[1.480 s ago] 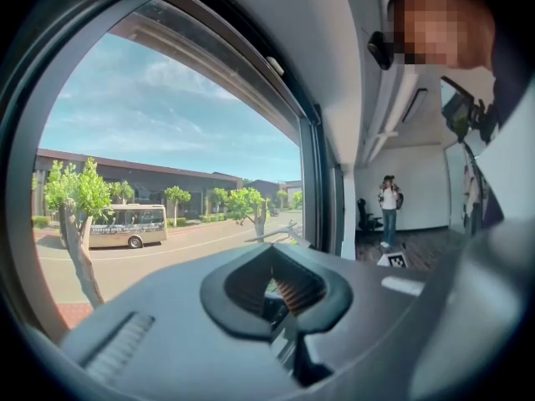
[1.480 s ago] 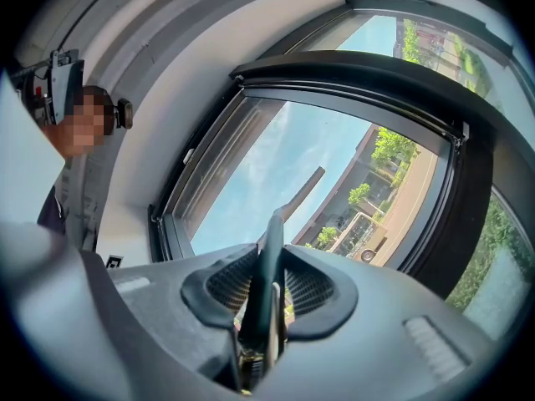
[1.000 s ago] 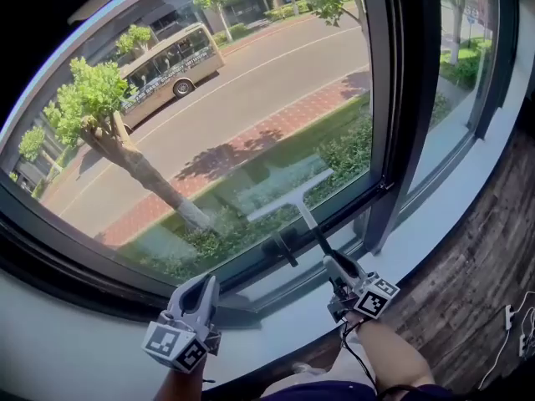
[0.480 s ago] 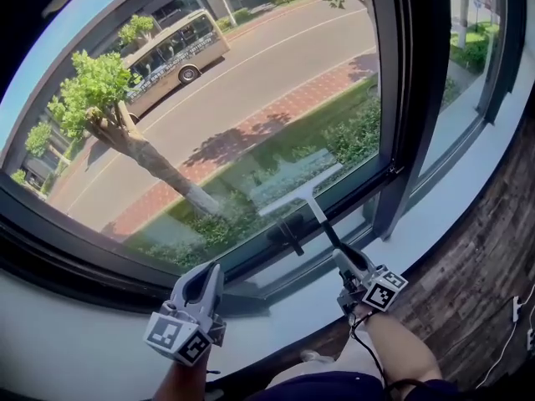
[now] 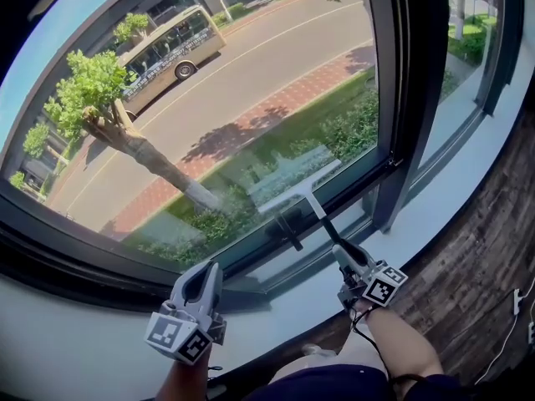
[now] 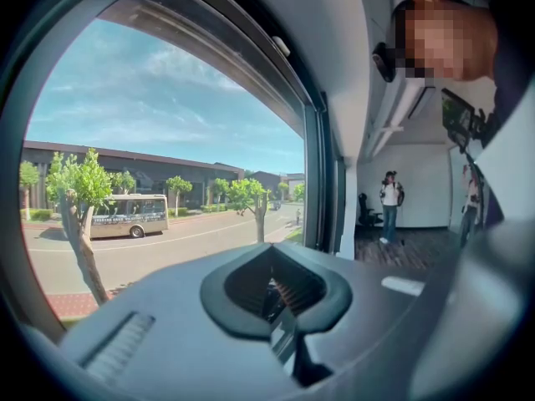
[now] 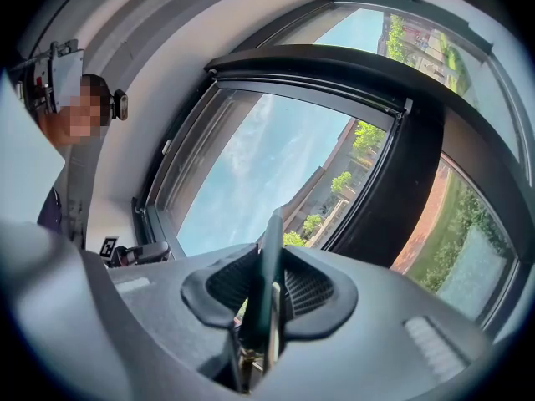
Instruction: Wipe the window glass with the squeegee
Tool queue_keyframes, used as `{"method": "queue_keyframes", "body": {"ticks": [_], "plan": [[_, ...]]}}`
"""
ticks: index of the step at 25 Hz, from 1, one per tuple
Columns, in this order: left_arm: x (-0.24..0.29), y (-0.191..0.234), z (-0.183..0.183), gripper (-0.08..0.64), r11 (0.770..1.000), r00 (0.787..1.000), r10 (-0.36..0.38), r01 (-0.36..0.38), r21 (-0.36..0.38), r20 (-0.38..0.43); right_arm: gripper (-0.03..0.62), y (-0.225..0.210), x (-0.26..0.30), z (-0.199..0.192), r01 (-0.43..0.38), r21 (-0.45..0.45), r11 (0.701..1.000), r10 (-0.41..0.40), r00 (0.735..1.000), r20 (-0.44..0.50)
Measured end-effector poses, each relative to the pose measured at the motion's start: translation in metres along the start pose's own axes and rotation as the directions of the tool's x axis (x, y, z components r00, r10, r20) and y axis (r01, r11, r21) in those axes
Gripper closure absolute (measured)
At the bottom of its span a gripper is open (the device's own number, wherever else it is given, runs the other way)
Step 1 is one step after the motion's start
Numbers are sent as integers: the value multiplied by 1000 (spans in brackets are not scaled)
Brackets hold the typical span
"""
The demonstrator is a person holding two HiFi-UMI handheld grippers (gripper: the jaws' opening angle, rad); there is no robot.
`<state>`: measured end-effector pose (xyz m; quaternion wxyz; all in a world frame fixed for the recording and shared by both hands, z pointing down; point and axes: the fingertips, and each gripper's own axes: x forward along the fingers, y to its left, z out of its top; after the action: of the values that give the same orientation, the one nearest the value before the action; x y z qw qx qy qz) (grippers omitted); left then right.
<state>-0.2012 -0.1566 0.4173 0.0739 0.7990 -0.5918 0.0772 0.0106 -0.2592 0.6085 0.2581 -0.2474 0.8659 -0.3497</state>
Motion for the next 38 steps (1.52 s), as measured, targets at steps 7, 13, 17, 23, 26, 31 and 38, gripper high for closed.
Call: {"method": "queue_keyframes", "body": {"ticks": [7,13,17,23,26,31,38], "plan": [[0,2,-1,555,1000,1000,1,-1,-3,-14,489,-16,-11,-14,61,34,998,-61,998,-20],[3,4,-6,555,1000,1000,11,-11,-8,-20,489,-25,-13,-15,65,23,998,-65,997,-36],[0,7,-6,555,999,999,37,-37,-24,-18,489,-28,-16,-14,76,3,997,-75,994,-74],[-4,13,-10,555,995,996,86,-86,-43,-9,489,-15,-20,4,30,-29,999,-33,995,-91],[-7,18,-11,555,990,991,133,-132,-47,3,489,5,-21,27,-31,-21,999,30,996,-79],[-13,30,-26,555,976,978,209,-207,-64,26,489,36,-4,67,-160,-46,986,158,986,-48],[-15,32,-40,555,986,985,166,-164,-34,56,489,120,39,124,-280,-166,946,299,948,110]]}}
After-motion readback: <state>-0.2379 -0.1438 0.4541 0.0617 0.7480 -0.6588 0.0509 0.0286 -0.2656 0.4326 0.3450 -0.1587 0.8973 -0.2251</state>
